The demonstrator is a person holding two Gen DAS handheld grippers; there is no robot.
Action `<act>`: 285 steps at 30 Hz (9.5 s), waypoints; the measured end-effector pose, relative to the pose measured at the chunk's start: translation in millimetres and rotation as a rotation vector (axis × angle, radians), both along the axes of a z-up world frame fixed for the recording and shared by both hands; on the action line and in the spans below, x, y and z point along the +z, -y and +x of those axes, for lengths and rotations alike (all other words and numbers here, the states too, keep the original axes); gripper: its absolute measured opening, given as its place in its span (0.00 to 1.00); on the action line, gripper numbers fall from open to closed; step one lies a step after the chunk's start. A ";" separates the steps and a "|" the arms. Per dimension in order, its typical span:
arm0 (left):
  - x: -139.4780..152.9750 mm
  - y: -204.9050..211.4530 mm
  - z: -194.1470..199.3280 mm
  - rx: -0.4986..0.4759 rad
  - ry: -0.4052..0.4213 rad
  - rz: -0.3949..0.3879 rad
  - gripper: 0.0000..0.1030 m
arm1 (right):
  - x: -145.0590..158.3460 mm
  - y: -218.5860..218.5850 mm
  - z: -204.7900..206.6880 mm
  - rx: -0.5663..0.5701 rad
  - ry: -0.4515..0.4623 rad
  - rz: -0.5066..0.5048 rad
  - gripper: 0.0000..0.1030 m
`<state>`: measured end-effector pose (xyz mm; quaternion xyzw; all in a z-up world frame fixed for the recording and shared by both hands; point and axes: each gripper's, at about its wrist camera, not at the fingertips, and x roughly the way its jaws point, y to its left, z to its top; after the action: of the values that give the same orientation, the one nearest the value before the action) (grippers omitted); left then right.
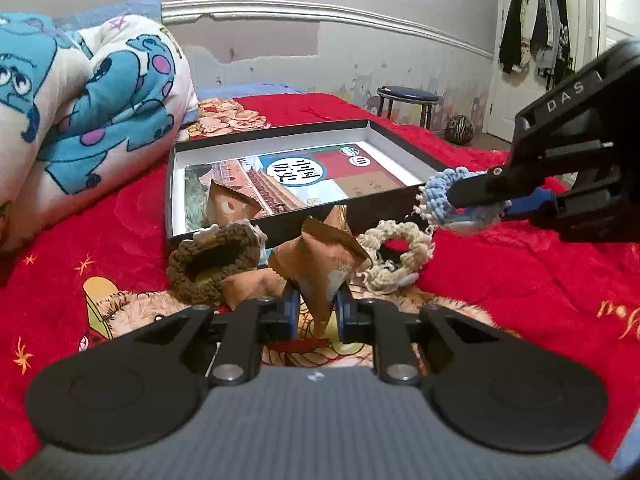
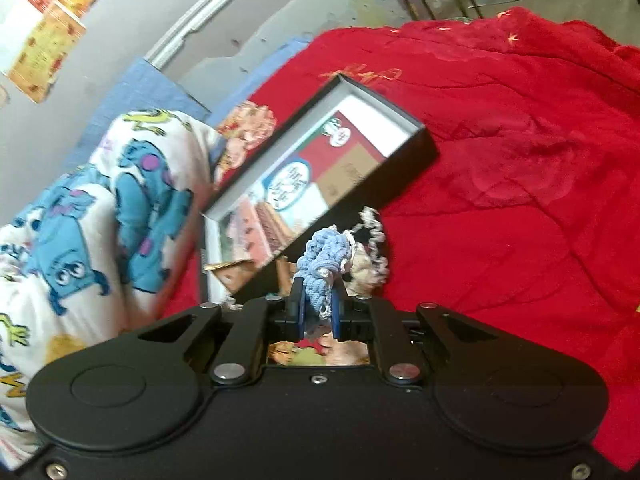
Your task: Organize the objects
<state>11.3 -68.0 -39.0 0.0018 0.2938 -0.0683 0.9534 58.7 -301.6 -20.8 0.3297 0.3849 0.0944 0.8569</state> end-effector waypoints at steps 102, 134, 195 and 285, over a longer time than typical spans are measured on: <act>-25.6 6.5 163.4 0.011 -0.113 -0.197 0.22 | -31.5 -33.0 151.3 0.033 -0.094 -0.275 0.13; 65.3 -6.2 131.2 -0.013 -0.082 -0.191 0.70 | 29.3 5.8 117.4 0.093 0.025 -0.085 0.50; -18.0 -40.7 55.4 -0.022 -0.213 -0.060 0.60 | -65.9 -33.9 53.8 0.018 -0.177 -0.084 0.29; 26.5 -46.0 25.5 0.090 -0.045 0.034 0.33 | -5.7 3.6 37.1 -0.099 0.096 -0.006 0.14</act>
<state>36.8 -22.0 -12.5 0.0033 0.3161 -0.0204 0.9485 95.8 -305.2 -26.5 0.3410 0.3269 0.0666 0.8789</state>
